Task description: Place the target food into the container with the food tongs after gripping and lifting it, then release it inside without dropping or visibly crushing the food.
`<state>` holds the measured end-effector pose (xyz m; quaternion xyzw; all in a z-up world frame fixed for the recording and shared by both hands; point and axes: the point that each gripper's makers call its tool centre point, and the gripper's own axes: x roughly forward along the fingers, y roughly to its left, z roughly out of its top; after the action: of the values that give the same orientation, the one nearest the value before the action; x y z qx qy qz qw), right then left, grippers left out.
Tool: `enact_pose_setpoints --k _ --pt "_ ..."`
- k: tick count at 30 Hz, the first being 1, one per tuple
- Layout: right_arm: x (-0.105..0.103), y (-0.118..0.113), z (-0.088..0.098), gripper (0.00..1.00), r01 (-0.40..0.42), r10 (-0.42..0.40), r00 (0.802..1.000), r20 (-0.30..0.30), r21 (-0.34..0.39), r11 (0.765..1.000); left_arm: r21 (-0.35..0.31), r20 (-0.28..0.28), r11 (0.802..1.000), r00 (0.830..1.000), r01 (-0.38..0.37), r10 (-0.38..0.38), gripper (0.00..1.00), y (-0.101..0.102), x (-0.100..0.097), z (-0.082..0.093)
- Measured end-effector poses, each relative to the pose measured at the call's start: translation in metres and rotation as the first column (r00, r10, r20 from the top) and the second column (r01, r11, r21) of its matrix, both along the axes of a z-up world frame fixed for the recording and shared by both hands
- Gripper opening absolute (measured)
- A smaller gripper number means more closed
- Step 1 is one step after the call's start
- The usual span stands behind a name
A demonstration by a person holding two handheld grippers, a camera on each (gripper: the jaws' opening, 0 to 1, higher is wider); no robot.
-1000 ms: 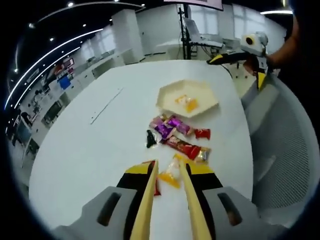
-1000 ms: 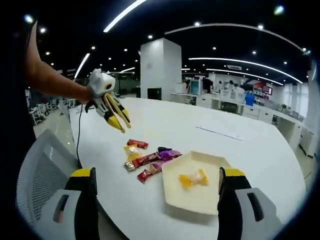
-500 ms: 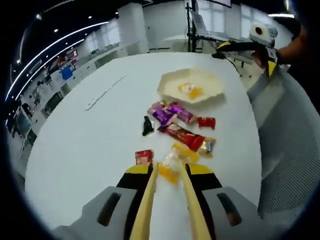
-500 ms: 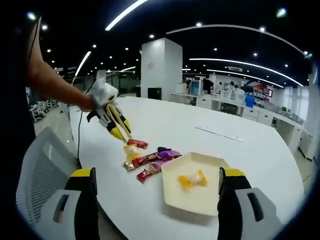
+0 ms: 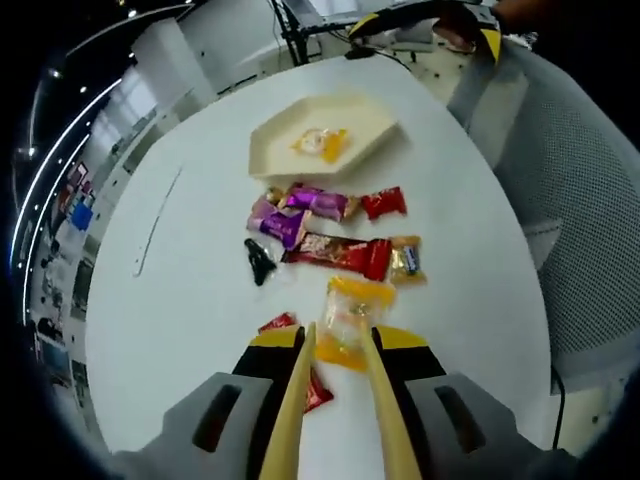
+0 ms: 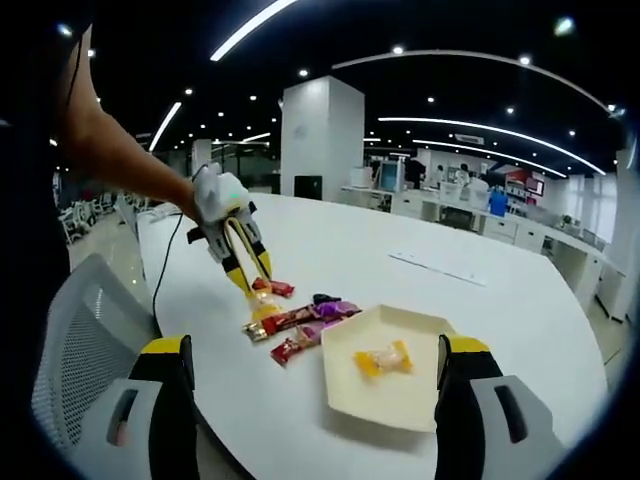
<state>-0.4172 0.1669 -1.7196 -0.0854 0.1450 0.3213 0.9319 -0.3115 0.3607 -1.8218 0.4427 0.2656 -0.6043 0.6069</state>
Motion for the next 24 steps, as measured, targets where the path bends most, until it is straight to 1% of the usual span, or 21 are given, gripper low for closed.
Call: enact_pose_setpoints --k 4,5,7,8,10,11,12,13,14,16,19,20,22,23,24 --pt "0.001 -0.001 0.000 1.00 0.005 -0.005 1.000 0.001 0.004 1.000 -0.009 -0.019 1.000 1.000 0.003 -0.004 0.23 -0.005 0.005 0.001" --pt "0.001 -0.002 0.001 1.00 0.007 -0.007 1.000 0.003 0.005 1.000 -0.008 -0.037 1.000 0.999 0.007 -0.007 0.23 -0.006 0.003 0.000" --pt "0.001 -0.002 0.001 1.00 0.010 -0.010 1.000 0.001 0.010 1.000 -0.003 -0.049 1.000 0.999 0.014 -0.014 0.23 -0.007 0.001 -0.002" --pt "0.001 -0.003 0.001 1.00 0.012 -0.012 1.000 0.001 0.010 1.000 -0.002 -0.064 1.000 0.998 0.024 -0.024 0.23 -0.007 -0.003 -0.002" --pt "0.001 -0.003 0.001 1.00 0.014 -0.014 1.000 0.002 0.013 1.000 0.001 -0.060 1.000 0.998 0.031 -0.031 0.23 -0.009 -0.003 -0.002" --pt "0.002 -0.003 0.001 1.00 0.016 -0.016 1.000 0.000 0.013 1.000 0.002 -0.072 0.999 0.997 0.032 -0.032 0.23 -0.010 -0.004 -0.002" --pt "0.002 -0.003 0.001 1.00 0.017 -0.017 1.000 0.000 0.016 1.000 0.002 -0.103 0.999 0.994 0.032 -0.032 0.23 -0.011 -0.008 -0.004" --pt "0.002 -0.003 0.001 1.00 0.018 -0.018 1.000 -0.001 0.018 1.000 0.011 -0.121 0.999 0.992 0.036 -0.035 0.23 -0.011 -0.011 -0.005" --pt "0.002 -0.004 0.001 1.00 0.019 -0.019 1.000 -0.002 0.017 1.000 0.004 -0.114 0.999 0.993 0.043 -0.042 0.23 -0.013 -0.010 -0.005" --pt "0.002 -0.003 0.001 1.00 0.018 -0.018 1.000 -0.002 0.020 1.000 0.013 -0.119 0.999 0.992 0.045 -0.043 0.23 -0.015 -0.009 -0.005" --pt "0.002 -0.003 0.001 1.00 0.018 -0.018 1.000 -0.003 0.019 1.000 0.012 -0.149 0.999 0.988 0.030 -0.028 0.22 -0.016 -0.012 -0.006" --pt "0.002 -0.003 0.001 1.00 0.019 -0.019 1.000 -0.004 0.020 1.000 0.012 -0.166 1.000 0.986 0.010 -0.008 0.22 -0.017 -0.013 -0.006" --pt "0.002 -0.004 0.001 1.00 0.022 -0.022 1.000 -0.004 0.019 1.000 0.009 -0.175 1.000 0.984 -0.002 0.004 0.20 -0.019 -0.015 -0.006" --pt "0.002 -0.004 0.001 1.00 0.023 -0.023 1.000 -0.005 0.021 0.999 0.015 -0.168 1.000 0.986 -0.017 0.019 0.19 -0.018 -0.013 -0.006" --pt "0.002 -0.004 0.001 1.00 0.025 -0.025 1.000 -0.004 0.021 0.999 0.008 -0.177 0.999 0.983 -0.044 0.045 0.19 -0.018 -0.013 -0.006"
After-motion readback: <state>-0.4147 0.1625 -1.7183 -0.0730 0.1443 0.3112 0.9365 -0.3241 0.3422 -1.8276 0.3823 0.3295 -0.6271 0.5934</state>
